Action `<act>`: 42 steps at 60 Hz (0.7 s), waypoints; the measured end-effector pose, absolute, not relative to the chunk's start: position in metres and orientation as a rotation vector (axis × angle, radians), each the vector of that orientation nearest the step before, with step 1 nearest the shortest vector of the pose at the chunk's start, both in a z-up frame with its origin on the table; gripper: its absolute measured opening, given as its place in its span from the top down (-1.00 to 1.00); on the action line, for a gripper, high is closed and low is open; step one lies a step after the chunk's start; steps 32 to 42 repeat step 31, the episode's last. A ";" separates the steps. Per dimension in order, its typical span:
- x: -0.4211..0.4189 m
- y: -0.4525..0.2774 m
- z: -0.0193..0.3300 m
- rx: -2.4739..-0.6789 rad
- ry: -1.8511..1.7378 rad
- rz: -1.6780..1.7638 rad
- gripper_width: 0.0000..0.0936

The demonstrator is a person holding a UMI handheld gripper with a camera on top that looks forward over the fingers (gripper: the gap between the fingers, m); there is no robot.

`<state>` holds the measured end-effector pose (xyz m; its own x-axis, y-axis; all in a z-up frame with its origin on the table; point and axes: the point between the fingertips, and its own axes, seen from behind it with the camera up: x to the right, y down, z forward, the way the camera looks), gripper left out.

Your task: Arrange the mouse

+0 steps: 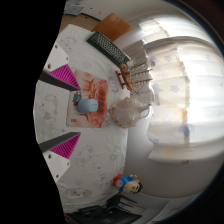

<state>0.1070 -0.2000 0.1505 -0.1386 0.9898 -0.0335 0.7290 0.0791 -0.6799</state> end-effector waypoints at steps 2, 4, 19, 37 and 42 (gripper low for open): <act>0.120 -0.192 0.164 -1.688 -1.923 0.779 -0.81; 0.131 -0.186 0.176 -1.678 -1.920 0.771 -0.82; 0.153 -0.162 0.214 -1.646 -1.880 0.782 -0.81; 0.156 -0.148 0.211 -1.657 -1.846 0.752 -0.81; 0.156 -0.148 0.211 -1.657 -1.846 0.752 -0.81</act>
